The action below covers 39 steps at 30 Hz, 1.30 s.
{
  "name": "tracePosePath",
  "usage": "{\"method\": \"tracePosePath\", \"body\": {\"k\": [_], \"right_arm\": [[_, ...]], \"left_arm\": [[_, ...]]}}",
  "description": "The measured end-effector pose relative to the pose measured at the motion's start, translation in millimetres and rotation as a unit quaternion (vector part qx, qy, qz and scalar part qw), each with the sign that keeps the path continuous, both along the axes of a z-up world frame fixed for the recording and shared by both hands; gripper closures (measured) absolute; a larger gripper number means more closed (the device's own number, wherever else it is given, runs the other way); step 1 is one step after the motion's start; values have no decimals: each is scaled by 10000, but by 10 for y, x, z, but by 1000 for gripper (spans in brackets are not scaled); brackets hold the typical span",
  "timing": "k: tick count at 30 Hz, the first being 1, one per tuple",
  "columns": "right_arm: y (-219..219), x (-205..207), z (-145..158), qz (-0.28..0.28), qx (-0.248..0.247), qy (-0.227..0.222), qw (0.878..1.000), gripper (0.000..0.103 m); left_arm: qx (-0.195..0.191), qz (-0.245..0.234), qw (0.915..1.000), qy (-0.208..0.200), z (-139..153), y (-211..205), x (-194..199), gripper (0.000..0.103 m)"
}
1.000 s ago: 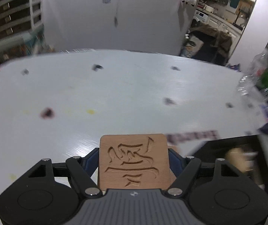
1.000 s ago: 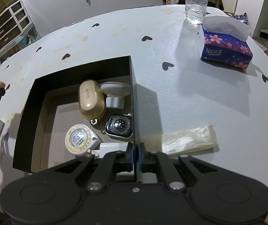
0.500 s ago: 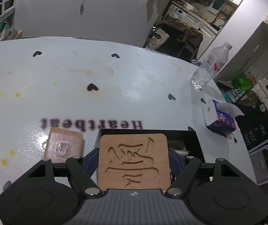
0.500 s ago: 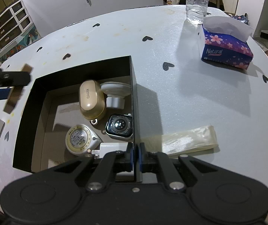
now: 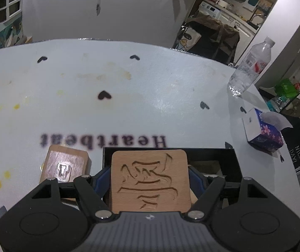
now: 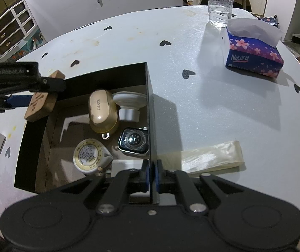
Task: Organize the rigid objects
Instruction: 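Carry the wooden block with the left gripper into the box and release, then move the left gripper back to the second wooden block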
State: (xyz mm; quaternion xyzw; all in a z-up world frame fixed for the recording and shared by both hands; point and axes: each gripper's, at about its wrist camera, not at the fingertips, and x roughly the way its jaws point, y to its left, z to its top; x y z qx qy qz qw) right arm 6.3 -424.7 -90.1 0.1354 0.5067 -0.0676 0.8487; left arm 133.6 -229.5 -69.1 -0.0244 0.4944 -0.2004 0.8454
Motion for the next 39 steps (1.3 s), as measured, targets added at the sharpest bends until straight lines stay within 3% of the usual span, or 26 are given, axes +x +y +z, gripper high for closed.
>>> {"method": "tracePosePath", "body": {"k": [3,25,39], "right_arm": [[4,0,0,0,-1,1,10000,97],[5,2,1,2,7,1,10000,97],[6,2,2,2,8,1,10000,97]], "left_arm": [[-73,-75,9999,-9,-8,4,-10,19],[93,-409,9991,-85,121,0,-157,18],[286,-715,9963,-381,354,66,-405,7]]}}
